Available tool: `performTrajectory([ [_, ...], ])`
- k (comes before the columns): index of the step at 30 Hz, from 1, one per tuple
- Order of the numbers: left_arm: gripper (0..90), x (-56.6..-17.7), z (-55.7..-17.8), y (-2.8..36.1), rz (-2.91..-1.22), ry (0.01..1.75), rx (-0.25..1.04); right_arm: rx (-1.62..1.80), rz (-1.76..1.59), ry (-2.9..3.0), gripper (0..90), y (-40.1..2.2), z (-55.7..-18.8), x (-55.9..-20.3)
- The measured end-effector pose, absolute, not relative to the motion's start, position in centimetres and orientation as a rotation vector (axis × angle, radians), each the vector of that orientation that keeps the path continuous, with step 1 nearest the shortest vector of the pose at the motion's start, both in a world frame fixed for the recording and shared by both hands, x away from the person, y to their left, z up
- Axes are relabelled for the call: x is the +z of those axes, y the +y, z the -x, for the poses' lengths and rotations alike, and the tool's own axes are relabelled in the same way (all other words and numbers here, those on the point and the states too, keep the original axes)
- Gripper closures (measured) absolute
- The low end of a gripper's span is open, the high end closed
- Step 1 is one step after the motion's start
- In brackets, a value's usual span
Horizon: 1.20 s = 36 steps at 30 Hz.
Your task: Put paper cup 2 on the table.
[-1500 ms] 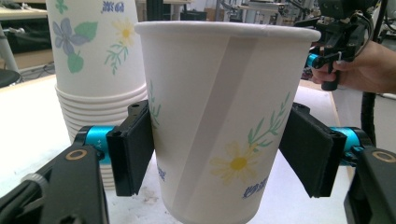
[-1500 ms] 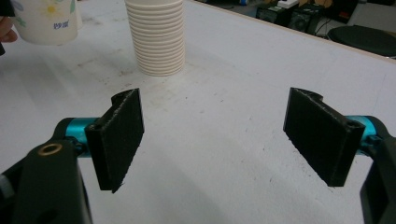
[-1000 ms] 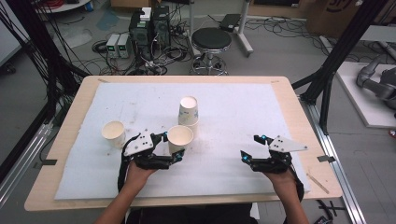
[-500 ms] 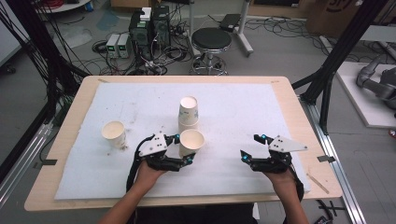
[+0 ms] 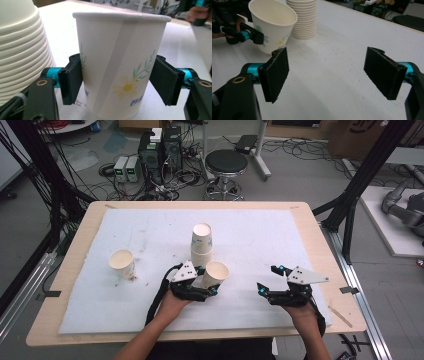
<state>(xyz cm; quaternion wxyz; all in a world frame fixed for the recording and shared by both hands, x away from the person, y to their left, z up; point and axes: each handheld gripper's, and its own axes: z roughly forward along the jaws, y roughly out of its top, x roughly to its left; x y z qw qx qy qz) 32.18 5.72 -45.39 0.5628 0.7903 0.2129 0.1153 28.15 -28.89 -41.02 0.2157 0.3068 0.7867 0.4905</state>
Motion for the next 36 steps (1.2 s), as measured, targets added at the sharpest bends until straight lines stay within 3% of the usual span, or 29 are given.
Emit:
performTrajectory([
  [14,30.9,-45.1,-31.4,6.6,-2.024,0.519,0.296,1.358,-0.839,2.196,20.8,-28.7,-28.1,-41.1],
  [22,29.2,-45.4,-31.4,7.3,-2.002,0.522,0.258,1.356,-0.845,2.201,20.8,-28.7,-28.1,-41.1],
  [26,22.0,-45.4,-31.0,8.1,-1.965,0.539,0.228,1.352,-0.855,2.208,20.8,-28.9,-28.1,-41.3],
  [36,21.5,-43.7,-30.1,13.7,-1.840,0.574,0.310,1.323,-0.887,2.184,20.8,-29.6,-28.1,-41.5],
])
